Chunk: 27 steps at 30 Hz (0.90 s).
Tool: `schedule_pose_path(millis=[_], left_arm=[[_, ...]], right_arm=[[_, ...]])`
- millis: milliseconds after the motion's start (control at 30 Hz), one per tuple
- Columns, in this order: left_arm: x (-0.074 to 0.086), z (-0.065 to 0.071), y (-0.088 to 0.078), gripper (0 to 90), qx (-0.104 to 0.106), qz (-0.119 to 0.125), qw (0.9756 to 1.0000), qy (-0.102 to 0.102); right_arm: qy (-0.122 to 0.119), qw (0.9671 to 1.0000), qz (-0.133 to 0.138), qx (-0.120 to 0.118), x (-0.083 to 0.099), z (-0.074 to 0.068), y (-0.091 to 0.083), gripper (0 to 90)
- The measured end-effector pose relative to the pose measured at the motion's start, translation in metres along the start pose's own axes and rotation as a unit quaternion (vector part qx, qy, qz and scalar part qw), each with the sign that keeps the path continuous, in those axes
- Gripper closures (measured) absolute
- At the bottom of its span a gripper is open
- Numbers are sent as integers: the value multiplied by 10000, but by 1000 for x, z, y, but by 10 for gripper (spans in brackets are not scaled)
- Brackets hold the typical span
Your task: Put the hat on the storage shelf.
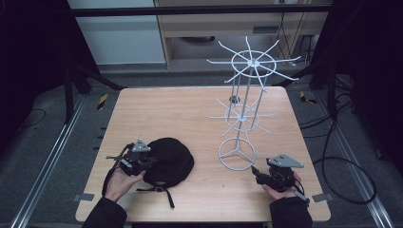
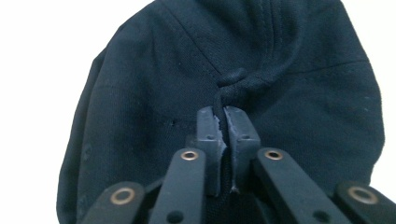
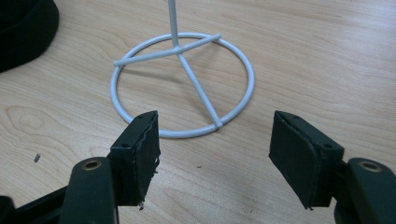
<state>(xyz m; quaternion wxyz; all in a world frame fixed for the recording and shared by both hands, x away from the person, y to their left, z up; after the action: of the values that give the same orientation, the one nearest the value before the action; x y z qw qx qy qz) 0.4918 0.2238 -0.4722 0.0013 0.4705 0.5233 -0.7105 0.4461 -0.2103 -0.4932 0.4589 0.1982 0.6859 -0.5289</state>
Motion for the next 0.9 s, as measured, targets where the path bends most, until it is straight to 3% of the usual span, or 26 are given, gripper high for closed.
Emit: schedule_pose_path(millis=[167,200,300,333,367,400,500,533,567,600,633,700,767,800,833,867,900], left_arm=[[-2,4,-7,872,145,281,9995,-82],[-4,7,-13,873,136,446,9989,-88],[-4,10,-18,874,76,630,9980,-79],[-5,12,-25,875,15,838,9964,-86],[-5,12,-25,875,15,838,9964,-86],[-6,14,-31,875,-58,1035,9945,-129],[-6,14,-38,875,-85,1217,9924,-183],[-7,15,-44,876,-77,1455,9890,-270],[-7,15,-44,876,-77,1455,9890,-270],[-8,15,-50,876,-46,1663,9853,-375],[-8,15,-50,876,-46,1663,9853,-375],[-10,16,-57,876,-21,1884,9810,-459],[-13,16,-63,876,16,2109,9758,-584],[-15,17,-70,876,44,2316,9705,-674],[-15,17,-70,875,44,2316,9705,-674],[-17,17,-77,875,25,2535,9646,-730],[-17,17,-77,876,25,2535,9646,-730]], right_arm=[[-14,10000,11,29,0,1,0,334],[7,10000,23,32,0,2,0,334],[74,10000,25,15,0,2,-1,335],[90,9999,43,33,1,3,-1,335],[90,9999,43,33,1,3,-1,335],[99,9999,69,38,1,5,-1,336],[122,9999,92,54,1,6,-1,336],[133,9998,106,56,1,6,-2,336],[133,9998,106,56,1,6,-2,336],[168,9998,104,47,0,6,-3,336],[160,9998,117,71,1,7,-2,336],[170,9998,121,70,0,7,-2,336],[169,9997,131,88,0,8,-3,336],[178,9997,151,105,0,8,-3,336],[178,9997,151,105,0,8,-3,336],[166,9997,161,121,0,9,-4,336],[166,9997,161,121,0,9,-4,336]])
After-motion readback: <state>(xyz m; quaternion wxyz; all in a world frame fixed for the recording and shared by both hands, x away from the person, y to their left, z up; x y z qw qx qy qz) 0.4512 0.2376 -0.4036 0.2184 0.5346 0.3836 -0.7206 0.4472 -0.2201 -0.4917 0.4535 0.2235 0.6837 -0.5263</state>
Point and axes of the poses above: each handheld gripper's, and its own axes: y roughly forward along the jaws, x roughly out of its underside, z roughly to its right, the point moved 3 cm from there along y, roughly forward along the jaws, and after that the axes turned 2 degrees about z, right-handed, at the moved point
